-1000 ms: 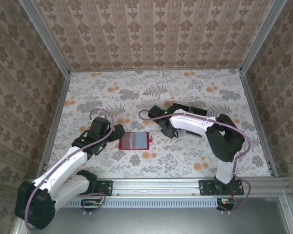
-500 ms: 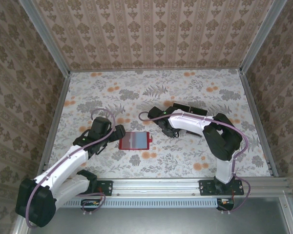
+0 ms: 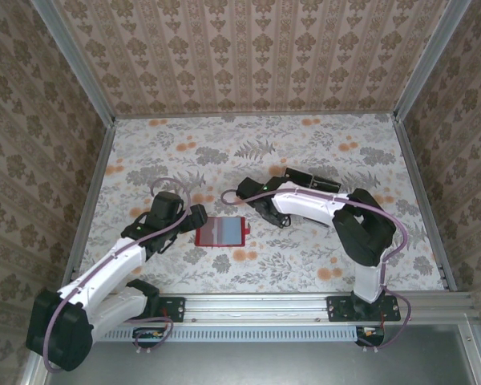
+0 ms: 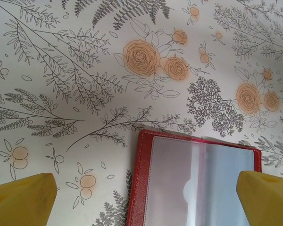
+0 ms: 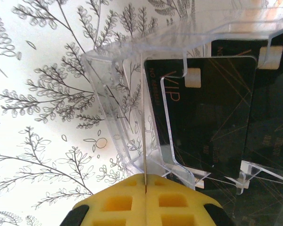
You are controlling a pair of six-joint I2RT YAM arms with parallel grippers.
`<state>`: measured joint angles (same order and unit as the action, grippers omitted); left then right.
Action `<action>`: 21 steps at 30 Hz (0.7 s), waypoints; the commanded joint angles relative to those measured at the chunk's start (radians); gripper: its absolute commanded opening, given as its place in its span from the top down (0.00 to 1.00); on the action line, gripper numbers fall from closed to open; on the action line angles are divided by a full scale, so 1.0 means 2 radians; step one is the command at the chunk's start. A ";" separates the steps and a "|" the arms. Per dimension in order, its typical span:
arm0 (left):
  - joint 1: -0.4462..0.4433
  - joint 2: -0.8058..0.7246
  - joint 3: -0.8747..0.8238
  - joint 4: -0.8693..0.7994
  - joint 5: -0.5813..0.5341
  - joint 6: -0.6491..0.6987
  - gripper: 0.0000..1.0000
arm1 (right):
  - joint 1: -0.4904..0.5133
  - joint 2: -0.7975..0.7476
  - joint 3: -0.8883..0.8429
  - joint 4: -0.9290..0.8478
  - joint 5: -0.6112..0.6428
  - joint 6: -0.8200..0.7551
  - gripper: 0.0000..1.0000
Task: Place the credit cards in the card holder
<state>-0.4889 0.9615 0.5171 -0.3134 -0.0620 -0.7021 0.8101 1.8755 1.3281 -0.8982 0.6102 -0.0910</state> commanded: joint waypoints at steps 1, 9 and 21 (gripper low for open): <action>0.004 0.001 0.001 0.006 0.008 0.005 0.00 | 0.008 -0.022 0.022 -0.022 0.019 -0.015 1.00; 0.003 -0.012 0.002 -0.011 -0.012 0.000 0.00 | 0.024 -0.087 0.070 -0.040 -0.049 0.050 1.00; 0.005 -0.055 -0.001 -0.085 -0.094 -0.025 0.00 | 0.041 -0.144 -0.035 0.246 -0.339 0.385 1.00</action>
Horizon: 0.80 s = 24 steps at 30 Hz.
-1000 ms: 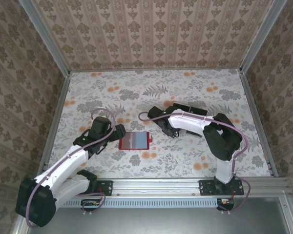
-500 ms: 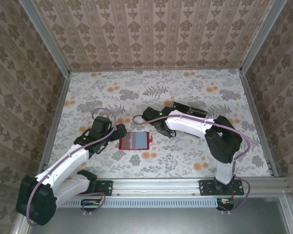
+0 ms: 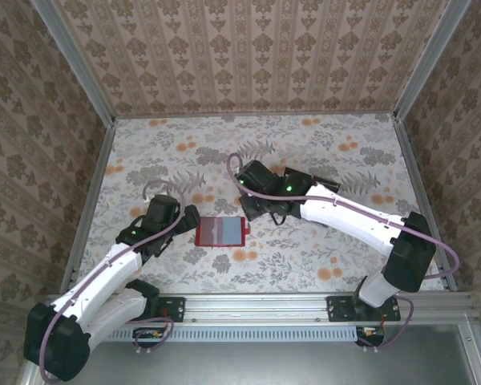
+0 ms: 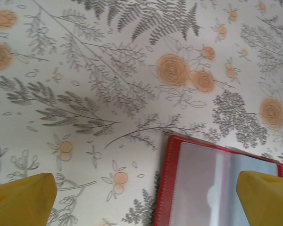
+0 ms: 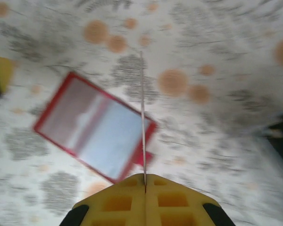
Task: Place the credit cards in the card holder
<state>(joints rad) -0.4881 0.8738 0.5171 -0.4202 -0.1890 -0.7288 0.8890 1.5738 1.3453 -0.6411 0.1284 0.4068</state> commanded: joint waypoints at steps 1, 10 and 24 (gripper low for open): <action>0.004 -0.014 -0.001 -0.034 -0.031 -0.012 0.00 | 0.002 0.013 -0.060 0.149 -0.108 0.170 1.00; 0.006 -0.014 0.001 -0.037 -0.030 -0.003 0.00 | 0.006 0.087 -0.122 0.324 -0.167 0.303 1.00; 0.006 0.017 0.011 -0.026 -0.004 0.018 0.00 | 0.000 0.116 -0.164 0.305 -0.168 0.274 1.00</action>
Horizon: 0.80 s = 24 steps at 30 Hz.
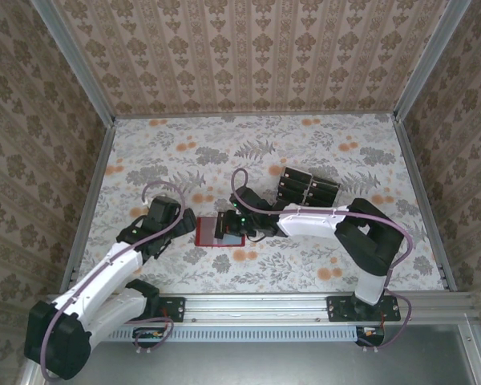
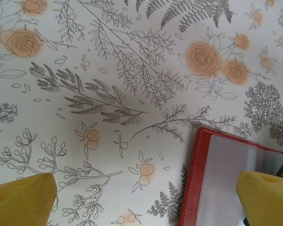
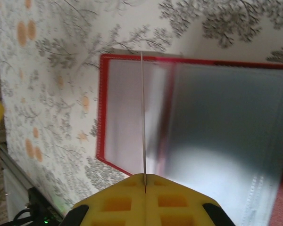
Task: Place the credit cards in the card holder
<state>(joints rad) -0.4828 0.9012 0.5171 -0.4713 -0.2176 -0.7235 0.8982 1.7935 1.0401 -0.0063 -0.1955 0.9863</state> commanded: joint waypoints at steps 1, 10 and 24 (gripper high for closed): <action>0.003 0.006 0.011 -0.001 0.012 0.018 0.00 | -0.009 0.006 -0.017 -0.015 -0.007 -0.021 1.00; -0.011 0.016 0.015 0.004 0.026 0.019 0.00 | -0.056 -0.002 -0.050 -0.036 -0.032 -0.071 1.00; -0.086 0.108 0.044 0.038 0.003 0.023 0.00 | -0.068 -0.048 -0.035 0.008 -0.098 -0.086 1.00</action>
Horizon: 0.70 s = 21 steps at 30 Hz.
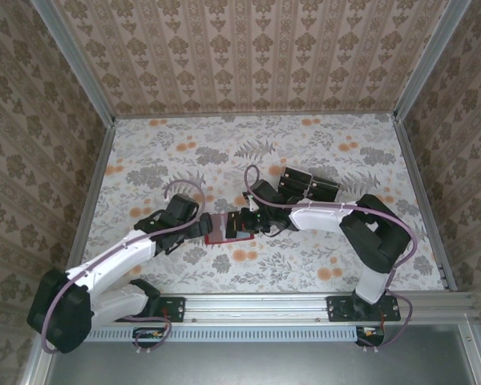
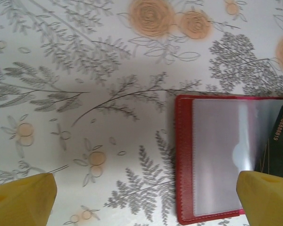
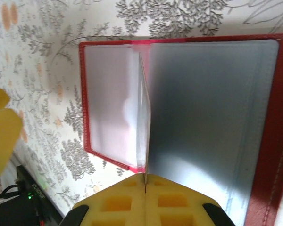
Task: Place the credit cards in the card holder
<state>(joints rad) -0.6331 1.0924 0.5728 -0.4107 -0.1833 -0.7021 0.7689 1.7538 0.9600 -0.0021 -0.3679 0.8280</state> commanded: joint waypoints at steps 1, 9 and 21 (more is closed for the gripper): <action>-0.017 0.019 0.018 0.009 -0.019 0.012 0.00 | -0.003 -0.036 0.004 0.009 -0.011 -0.004 1.00; -0.053 0.058 0.017 0.006 -0.057 0.004 0.00 | -0.014 -0.077 -0.022 0.024 0.012 0.007 1.00; -0.077 0.099 0.015 -0.013 -0.102 -0.027 0.00 | -0.017 -0.049 -0.064 0.117 -0.001 0.030 1.00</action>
<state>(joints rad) -0.7761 1.2816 0.5850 -0.4034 -0.3397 -0.7151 0.7391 1.6321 0.8539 0.1486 -0.3645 0.8669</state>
